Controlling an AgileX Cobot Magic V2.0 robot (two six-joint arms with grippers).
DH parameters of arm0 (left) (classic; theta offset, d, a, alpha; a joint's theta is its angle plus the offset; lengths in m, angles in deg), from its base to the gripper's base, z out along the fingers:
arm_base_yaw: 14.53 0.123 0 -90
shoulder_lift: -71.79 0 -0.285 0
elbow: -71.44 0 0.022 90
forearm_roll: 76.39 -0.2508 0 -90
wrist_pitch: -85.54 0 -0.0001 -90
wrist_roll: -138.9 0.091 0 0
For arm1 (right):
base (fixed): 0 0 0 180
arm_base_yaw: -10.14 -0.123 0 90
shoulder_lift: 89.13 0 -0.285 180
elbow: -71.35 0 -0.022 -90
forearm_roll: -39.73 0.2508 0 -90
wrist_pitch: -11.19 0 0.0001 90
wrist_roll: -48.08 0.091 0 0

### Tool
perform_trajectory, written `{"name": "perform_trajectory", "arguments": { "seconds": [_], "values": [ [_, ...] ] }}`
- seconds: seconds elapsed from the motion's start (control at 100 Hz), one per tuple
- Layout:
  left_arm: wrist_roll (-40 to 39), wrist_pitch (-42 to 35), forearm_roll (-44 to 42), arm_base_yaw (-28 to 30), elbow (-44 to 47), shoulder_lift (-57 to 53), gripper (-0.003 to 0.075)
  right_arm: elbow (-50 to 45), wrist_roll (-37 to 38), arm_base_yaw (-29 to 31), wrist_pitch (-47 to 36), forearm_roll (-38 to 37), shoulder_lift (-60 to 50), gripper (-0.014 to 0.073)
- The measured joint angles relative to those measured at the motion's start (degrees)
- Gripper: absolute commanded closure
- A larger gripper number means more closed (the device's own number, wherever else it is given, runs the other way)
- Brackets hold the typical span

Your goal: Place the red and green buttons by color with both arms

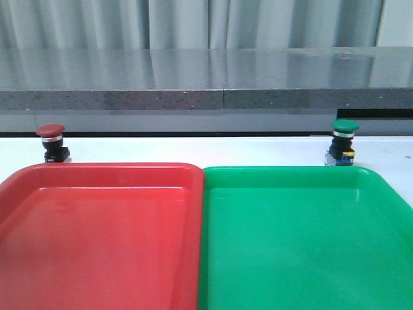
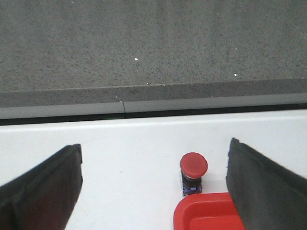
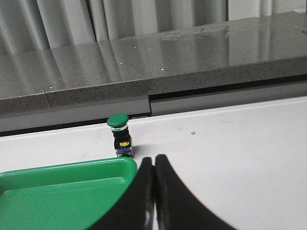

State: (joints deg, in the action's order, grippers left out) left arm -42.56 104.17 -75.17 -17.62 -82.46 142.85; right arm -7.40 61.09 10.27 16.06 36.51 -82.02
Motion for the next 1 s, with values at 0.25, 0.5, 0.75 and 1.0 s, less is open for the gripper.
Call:
{"name": "perform_trajectory", "arguments": {
  "seconds": [0.25, 0.5, 0.75, 1.0],
  "values": [
    [0.1, 12.0, 0.2, -2.6, -14.4, 14.9, 0.0125, 0.0, 0.0, 0.0, 0.0, 0.0, 0.0, 0.0648],
    [0.2, 20.1, 1.1, -2.9, -26.4, 28.6, 0.0125, 0.0, 0.0, 0.0, 0.0, 0.0, 0.0, 0.0648],
    [0.2, 25.8, 4.7, -3.7, -33.7, 40.0, 0.0125, 0.0, 0.0, 0.0, 0.0, 0.0, 0.0, 0.0648],
    [0.2, 28.8, 5.2, -4.8, -37.1, 47.5, 0.0125, 0.0, 0.0, 0.0, 0.0, 0.0, 0.0, 0.0648]
  ]
}}
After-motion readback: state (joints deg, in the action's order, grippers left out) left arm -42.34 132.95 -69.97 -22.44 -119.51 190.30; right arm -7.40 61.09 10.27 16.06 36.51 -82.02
